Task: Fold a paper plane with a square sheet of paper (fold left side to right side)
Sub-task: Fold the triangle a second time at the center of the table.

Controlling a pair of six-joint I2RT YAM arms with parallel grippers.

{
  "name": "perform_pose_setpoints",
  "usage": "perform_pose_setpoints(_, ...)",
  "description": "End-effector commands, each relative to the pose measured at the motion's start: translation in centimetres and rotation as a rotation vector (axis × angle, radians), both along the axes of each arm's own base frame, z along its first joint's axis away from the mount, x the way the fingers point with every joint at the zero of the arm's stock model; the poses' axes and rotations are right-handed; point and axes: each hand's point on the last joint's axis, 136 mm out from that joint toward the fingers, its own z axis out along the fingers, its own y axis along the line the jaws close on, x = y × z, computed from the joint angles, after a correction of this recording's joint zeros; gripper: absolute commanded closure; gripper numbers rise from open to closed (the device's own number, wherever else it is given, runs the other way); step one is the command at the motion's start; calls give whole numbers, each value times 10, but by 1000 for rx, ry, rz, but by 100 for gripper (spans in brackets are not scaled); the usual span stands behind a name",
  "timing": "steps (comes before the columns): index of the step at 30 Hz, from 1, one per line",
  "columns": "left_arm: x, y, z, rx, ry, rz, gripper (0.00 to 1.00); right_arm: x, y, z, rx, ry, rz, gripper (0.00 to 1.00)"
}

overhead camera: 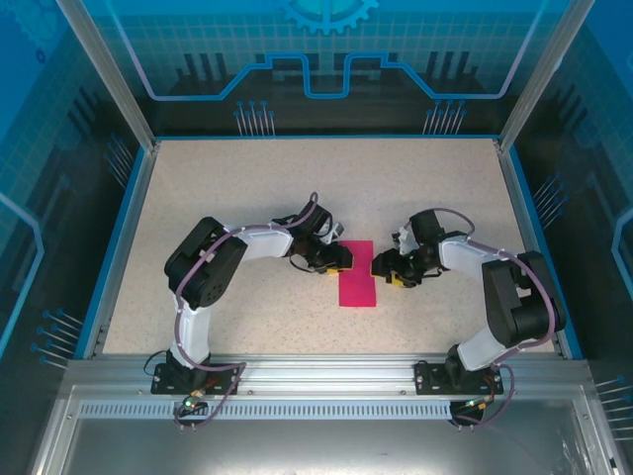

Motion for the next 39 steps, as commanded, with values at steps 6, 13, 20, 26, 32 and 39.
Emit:
perform_pose_setpoints(6,-11,6,-5,48,21,1,61,-8,12,-1,70,112,-9,49)
perform_pose_setpoints(13,-12,6,-5,44,19,-1,61,-20,18,-9,75,150,4,55)
perform_pose_setpoints(20,-11,7,-6,40,19,6,61,-25,20,-13,72,172,7,60)
perform_pose_setpoints(26,-12,7,-7,40,21,6,61,-30,25,-16,84,190,22,60)
perform_pose_setpoints(32,-12,7,-6,38,19,5,61,-29,31,-16,108,187,20,61)
perform_pose_setpoints(39,-11,5,-2,30,9,2,61,-25,33,-9,121,164,18,64)
